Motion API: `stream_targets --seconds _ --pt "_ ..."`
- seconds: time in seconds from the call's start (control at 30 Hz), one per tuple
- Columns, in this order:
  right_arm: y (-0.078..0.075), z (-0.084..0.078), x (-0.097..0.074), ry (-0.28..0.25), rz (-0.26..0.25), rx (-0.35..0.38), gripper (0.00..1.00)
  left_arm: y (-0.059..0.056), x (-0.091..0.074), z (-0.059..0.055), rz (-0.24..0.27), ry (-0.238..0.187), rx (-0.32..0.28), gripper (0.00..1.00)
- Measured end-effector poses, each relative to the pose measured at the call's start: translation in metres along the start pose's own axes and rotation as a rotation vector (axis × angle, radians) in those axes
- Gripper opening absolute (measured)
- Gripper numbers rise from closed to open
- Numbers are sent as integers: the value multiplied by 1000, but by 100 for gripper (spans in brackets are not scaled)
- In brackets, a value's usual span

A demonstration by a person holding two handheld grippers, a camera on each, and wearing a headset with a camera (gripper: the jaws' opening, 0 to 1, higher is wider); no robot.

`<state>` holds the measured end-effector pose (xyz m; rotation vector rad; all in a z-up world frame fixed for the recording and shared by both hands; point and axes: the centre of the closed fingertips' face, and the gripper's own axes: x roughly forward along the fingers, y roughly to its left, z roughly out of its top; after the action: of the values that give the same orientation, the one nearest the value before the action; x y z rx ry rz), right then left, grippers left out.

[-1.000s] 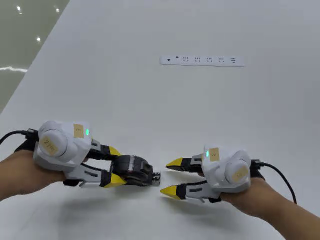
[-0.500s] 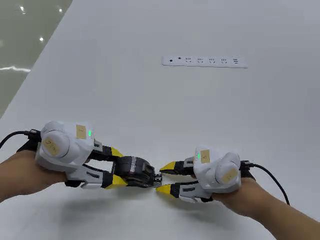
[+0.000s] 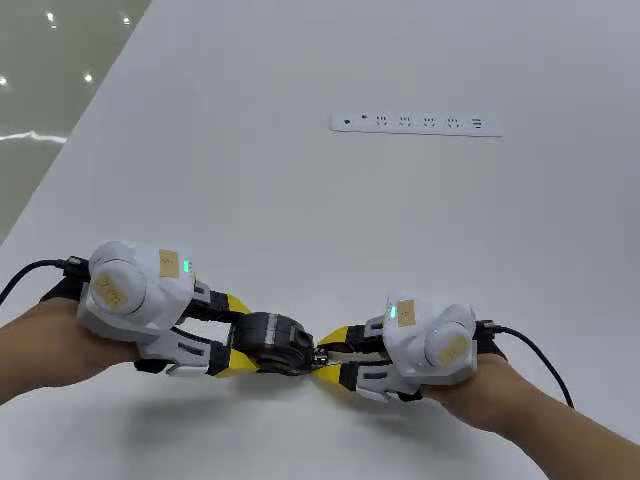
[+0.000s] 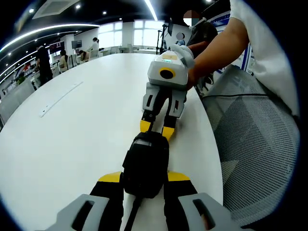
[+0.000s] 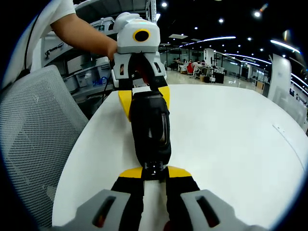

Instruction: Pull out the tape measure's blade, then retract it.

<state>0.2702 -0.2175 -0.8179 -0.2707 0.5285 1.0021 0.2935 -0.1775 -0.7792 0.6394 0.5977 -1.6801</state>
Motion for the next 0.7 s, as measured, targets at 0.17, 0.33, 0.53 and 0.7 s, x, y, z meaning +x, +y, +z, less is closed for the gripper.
stream_targets --seconds 0.17,0.33,0.53,0.7 --pt "0 0 0 -2 4 -1 15 0 0 0 -1 1 0 29" --pt "0 1 0 -1 13 -3 15 0 0 0 -3 4 3 29" --pt "0 0 1 10 21 -3 14 0 0 -1 0 10 15 28" --pt "1 0 0 21 26 -14 13 0 0 -1 -1 10 23 28"
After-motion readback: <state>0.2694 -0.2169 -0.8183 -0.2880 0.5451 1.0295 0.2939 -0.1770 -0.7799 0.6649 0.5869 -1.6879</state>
